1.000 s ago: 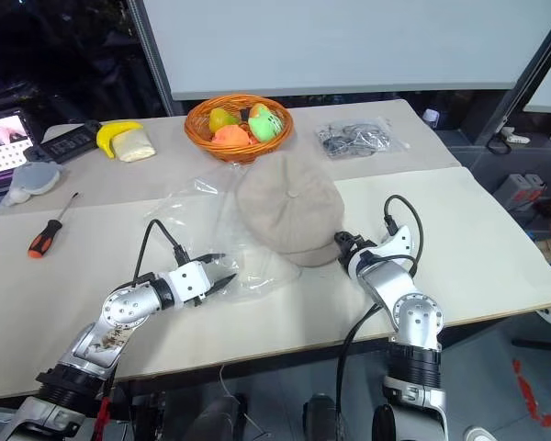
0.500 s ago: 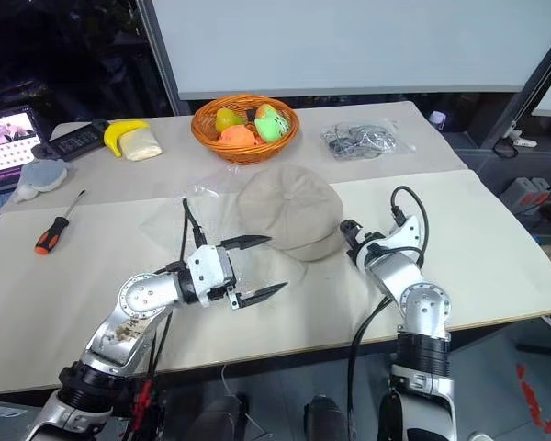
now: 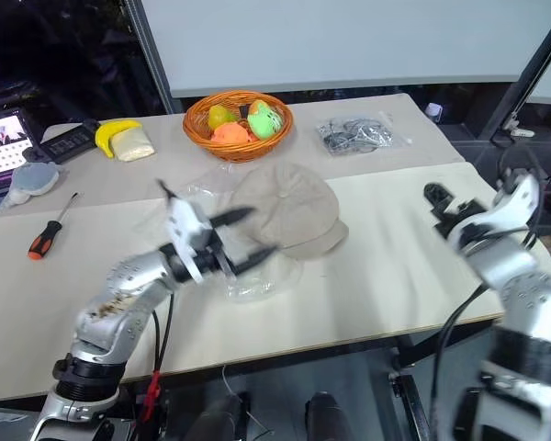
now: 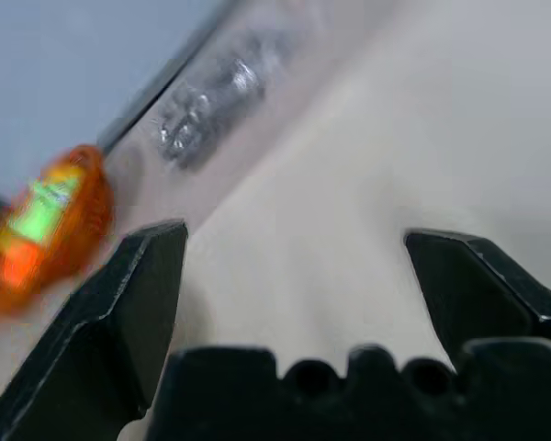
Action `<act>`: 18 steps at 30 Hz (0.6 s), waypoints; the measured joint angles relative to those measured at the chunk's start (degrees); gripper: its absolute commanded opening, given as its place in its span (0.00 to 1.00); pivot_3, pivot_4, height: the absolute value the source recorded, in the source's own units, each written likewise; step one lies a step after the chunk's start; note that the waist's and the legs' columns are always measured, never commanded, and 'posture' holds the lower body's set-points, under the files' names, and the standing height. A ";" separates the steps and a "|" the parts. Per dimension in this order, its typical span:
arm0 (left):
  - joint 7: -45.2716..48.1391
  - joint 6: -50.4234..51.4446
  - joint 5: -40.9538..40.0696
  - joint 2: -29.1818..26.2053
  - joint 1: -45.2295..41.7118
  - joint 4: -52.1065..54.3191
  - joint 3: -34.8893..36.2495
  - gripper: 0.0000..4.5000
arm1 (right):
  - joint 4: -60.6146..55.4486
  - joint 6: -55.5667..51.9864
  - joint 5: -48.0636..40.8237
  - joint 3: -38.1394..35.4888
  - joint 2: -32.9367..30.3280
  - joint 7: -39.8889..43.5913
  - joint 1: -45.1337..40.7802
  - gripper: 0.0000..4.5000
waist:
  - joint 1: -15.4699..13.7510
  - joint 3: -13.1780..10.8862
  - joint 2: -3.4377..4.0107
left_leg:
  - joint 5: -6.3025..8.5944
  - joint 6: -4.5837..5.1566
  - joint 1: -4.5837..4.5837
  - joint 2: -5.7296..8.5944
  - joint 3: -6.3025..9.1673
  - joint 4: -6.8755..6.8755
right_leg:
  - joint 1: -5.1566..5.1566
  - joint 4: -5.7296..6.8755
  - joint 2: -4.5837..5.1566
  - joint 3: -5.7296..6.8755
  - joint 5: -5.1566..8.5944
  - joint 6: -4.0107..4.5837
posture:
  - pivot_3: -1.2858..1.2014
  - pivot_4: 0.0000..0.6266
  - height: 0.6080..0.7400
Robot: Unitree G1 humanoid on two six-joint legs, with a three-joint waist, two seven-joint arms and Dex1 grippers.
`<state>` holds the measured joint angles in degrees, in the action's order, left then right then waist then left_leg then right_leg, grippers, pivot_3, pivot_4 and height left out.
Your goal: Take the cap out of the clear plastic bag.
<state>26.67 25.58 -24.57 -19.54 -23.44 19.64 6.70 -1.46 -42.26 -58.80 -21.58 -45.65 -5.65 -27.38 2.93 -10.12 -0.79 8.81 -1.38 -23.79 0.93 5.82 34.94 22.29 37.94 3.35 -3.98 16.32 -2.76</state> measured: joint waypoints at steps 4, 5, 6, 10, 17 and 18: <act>-20.90 0.72 4.18 0.21 -2.41 -1.55 18.21 0.99 | 1.00 9.95 17.92 10.48 -1.28 8.17 -0.81 1.00 | 0.90 0.07 -0.25 | 0.07 0.09 0.05 0.03 -0.04 -0.01 | -0.06 -0.03 0.05 -0.04 -0.01 0.02 | 0.52 0.24 1.00; -22.43 0.71 4.66 -0.40 -1.74 -2.06 20.00 0.99 | 1.90 10.79 19.80 11.51 -1.28 8.51 -0.77 1.00 | 0.90 0.07 -0.24 | 0.07 0.09 0.05 0.06 -0.05 -0.02 | -0.03 -0.03 0.08 -0.07 -0.01 0.03 | 0.52 0.24 1.00; -25.64 0.53 6.34 -1.67 1.09 -3.35 24.26 0.99 | 4.08 13.11 24.58 14.02 -1.34 9.31 -0.77 1.00 | 0.92 0.07 -0.23 | 0.08 0.08 0.05 0.09 -0.12 -0.06 | -0.01 -0.04 0.13 -0.14 -0.11 0.19 | 0.52 0.24 1.00; -31.66 -1.81 8.52 -2.70 13.20 -11.75 38.97 0.99 | 11.78 20.21 37.39 20.12 0.89 10.77 -2.06 1.00 | 1.02 0.02 -0.32 | 0.14 0.03 0.01 0.10 -0.23 -0.05 | 0.07 -0.08 0.20 -0.25 -0.21 0.36 | 0.52 0.24 1.00; -32.28 -3.98 4.10 1.30 23.61 -16.35 47.62 0.99 | 27.33 23.95 41.83 18.75 14.68 10.13 -11.38 1.00 | -1.94 -0.14 -0.81 | 0.06 -0.06 0.04 0.06 -0.14 0.17 | -0.13 -0.12 0.24 0.00 -0.40 0.34 | 0.52 0.24 1.00; -32.08 -3.95 3.48 2.00 24.35 -16.31 47.64 0.99 | 28.95 24.61 41.94 18.58 15.30 10.32 -12.32 1.00 | -2.12 -0.14 -0.81 | 0.06 -0.07 0.03 0.05 -0.14 0.17 | -0.12 -0.13 0.24 0.00 -0.40 0.34 | 0.52 0.24 1.00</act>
<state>-5.42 21.62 -21.09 -17.53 0.90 3.33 54.35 27.49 -17.66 -16.86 -3.01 -30.35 4.67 -39.70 0.82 -10.26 -1.60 8.86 -1.45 -23.76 0.99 5.68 35.11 22.17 37.81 3.59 -3.98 15.92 -2.43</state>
